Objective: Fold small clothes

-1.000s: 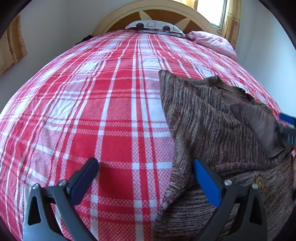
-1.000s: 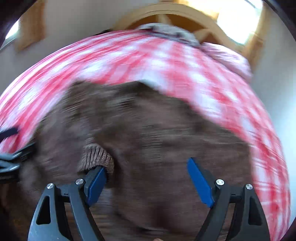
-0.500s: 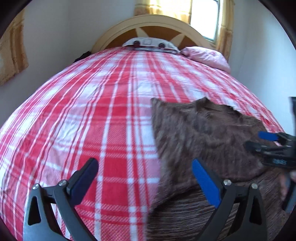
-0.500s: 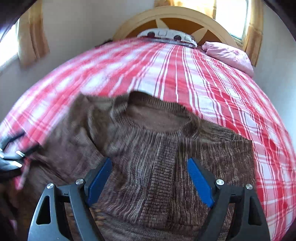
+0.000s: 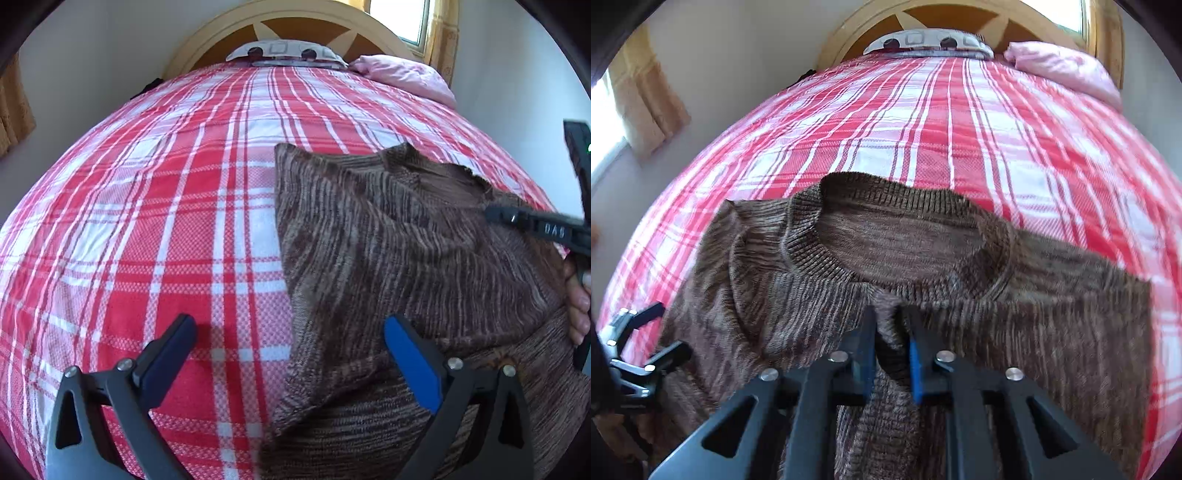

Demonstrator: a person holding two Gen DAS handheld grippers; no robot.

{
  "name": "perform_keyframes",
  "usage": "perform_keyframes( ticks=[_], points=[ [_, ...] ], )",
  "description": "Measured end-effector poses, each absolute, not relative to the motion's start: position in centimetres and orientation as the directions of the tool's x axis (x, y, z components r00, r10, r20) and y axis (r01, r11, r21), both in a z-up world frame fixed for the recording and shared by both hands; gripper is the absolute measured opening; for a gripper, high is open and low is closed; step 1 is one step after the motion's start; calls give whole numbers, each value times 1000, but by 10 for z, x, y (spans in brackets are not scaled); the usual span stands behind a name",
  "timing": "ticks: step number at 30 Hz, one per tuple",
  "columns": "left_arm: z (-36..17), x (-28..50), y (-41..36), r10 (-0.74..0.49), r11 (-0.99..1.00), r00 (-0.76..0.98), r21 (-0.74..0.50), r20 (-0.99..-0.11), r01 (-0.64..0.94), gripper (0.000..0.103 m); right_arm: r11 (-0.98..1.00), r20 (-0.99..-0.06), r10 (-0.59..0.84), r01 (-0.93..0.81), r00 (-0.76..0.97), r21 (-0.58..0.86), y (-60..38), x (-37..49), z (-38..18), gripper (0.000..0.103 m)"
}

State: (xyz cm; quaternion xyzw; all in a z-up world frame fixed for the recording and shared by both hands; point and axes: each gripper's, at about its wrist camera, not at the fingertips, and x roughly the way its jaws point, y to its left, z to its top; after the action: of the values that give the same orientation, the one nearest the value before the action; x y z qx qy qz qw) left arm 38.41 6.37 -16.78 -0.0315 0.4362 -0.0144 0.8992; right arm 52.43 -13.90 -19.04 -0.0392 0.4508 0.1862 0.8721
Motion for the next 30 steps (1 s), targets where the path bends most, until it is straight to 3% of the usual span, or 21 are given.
perform_keyframes(
  ticks=[6, 9, 11, 13, 14, 17, 20, 23, 27, 30],
  points=[
    [-170, 384, 61, -38, 998, 615, -56, -788, -10, 103, 966, -739, 119, -249, 663, -69, -152, 522, -175, 7],
    [-171, 386, 61, -35, 999, 610, -53, -792, -12, 103, 967, -767, 125, -251, 630, -49, -155, 527, -180, 7],
    [-171, 385, 61, -38, 998, 612, -57, -790, -11, 103, 966, -813, 104, -254, 573, -55, -159, 536, -191, 18],
    [-171, 385, 61, -36, 998, 613, -56, -789, -13, 103, 968, -807, 51, -228, 589, -106, -161, 534, -191, 57],
    [-171, 386, 61, -33, 999, 613, -52, -789, -13, 103, 969, -797, 73, -231, 600, -84, -164, 527, -186, 59],
    [-171, 385, 60, -29, 999, 612, -47, -790, -13, 103, 938, -770, 288, -330, 569, 107, -166, 487, -170, 59],
    [-171, 385, 59, -29, 999, 611, -47, -791, -13, 103, 910, -769, 335, -398, 544, 115, -155, 468, -171, 60],
    [-171, 384, 58, -25, 999, 611, -43, -791, -14, 103, 893, -826, 319, -439, 465, 97, -145, 445, -196, 59],
    [-170, 382, 59, -19, 999, 612, -38, -791, -19, 103, 909, -824, 263, -416, 501, 38, -152, 436, -198, 60],
    [-170, 381, 57, -4, 999, 615, -23, -789, -23, 103, 915, -799, 301, -393, 521, 88, -161, 435, -187, 60]
  ],
)
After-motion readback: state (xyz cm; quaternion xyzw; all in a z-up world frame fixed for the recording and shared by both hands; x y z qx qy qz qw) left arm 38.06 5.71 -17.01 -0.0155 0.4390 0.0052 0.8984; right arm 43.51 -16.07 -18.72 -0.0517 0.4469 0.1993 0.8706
